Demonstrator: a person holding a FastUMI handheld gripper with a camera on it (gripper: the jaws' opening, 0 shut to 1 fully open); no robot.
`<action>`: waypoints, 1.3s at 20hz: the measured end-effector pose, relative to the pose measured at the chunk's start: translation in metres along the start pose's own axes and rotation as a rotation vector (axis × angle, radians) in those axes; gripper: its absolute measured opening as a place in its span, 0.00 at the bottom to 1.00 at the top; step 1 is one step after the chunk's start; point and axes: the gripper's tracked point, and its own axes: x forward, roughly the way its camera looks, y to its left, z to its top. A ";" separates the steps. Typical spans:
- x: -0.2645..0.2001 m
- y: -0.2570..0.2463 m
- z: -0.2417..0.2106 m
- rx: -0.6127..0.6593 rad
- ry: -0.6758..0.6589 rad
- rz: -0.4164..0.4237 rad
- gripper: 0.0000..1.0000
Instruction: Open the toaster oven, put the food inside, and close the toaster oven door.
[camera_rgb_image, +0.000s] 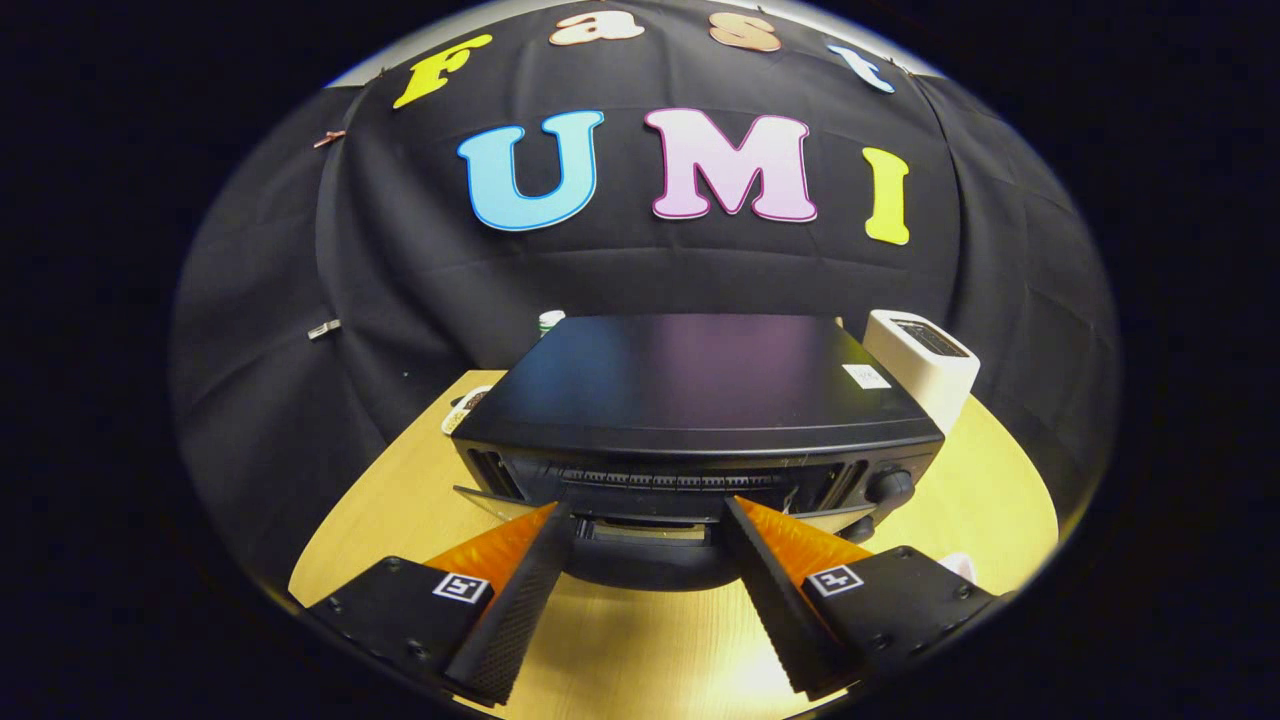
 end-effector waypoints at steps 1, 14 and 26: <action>-0.003 0.001 -0.003 -0.018 0.003 0.008 0.99; -0.043 0.002 -0.092 -0.074 0.154 0.077 0.96; -0.067 -0.032 -0.165 -0.077 0.338 0.126 0.99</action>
